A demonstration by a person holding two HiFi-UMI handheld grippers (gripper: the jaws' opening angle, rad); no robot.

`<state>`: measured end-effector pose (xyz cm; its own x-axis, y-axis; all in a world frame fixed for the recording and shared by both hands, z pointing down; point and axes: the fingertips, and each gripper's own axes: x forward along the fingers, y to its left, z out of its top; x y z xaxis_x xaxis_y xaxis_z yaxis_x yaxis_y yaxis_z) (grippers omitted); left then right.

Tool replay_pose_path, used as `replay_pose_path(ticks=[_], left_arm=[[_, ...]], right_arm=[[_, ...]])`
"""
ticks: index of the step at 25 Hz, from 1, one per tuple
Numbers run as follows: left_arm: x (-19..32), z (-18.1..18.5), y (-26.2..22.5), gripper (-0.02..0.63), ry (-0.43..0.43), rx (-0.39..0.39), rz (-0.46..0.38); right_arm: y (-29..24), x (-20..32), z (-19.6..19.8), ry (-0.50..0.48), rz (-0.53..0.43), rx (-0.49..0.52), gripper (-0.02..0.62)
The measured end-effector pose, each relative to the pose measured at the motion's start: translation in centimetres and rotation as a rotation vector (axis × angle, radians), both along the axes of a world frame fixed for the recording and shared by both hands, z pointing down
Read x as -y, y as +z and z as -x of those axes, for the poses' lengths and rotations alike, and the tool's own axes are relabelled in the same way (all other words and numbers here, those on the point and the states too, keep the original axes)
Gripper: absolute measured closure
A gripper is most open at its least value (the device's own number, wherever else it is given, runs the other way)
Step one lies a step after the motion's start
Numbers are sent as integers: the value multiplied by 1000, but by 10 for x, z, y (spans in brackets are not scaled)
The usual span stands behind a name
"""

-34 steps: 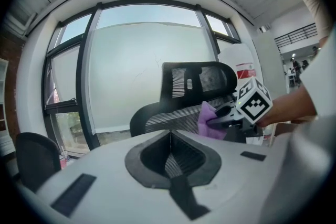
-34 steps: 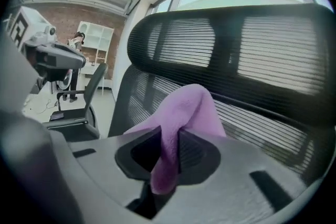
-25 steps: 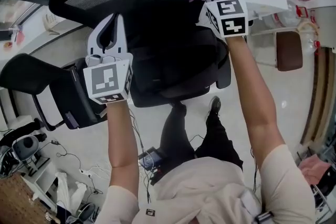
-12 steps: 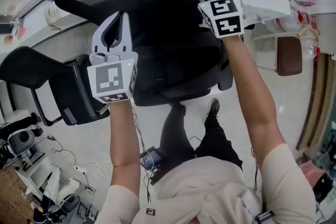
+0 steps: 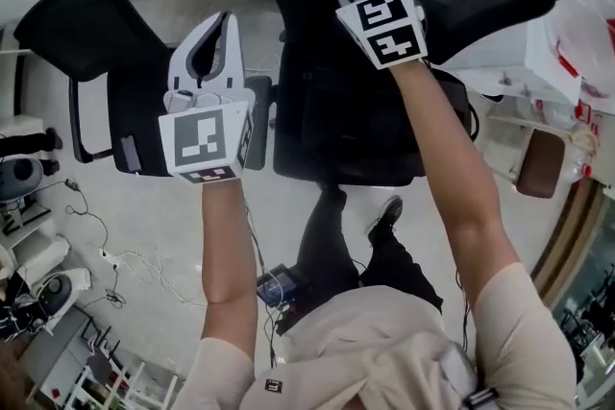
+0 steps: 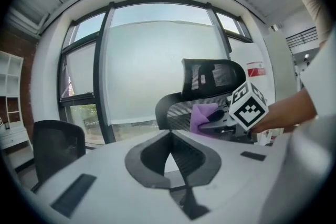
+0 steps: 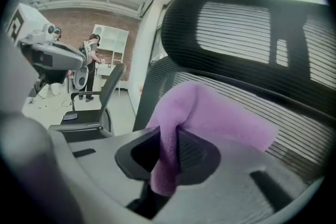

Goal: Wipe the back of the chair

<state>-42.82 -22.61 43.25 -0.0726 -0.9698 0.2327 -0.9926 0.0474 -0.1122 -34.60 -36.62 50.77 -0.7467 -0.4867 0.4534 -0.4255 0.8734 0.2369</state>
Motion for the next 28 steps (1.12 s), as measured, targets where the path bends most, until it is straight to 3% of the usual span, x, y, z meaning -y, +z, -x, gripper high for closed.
replay_pose_path(ticks=[4, 10, 15, 23, 28], left_arm=[[-16, 19, 2, 598, -35, -2, 7], [-7, -1, 5, 598, 10, -2, 4], [33, -62, 5, 598, 132, -5, 1], [83, -205, 9, 598, 349, -5, 3], [88, -257, 14, 598, 408, -9, 14]], right_arm=[[3, -13, 24, -40, 0, -15, 541], [1, -8, 3, -3, -16, -12, 543], [6, 22, -85, 134, -9, -29, 543], [14, 68, -280, 415, 0, -57, 542], [15, 71, -339, 486, 7, -64, 543]])
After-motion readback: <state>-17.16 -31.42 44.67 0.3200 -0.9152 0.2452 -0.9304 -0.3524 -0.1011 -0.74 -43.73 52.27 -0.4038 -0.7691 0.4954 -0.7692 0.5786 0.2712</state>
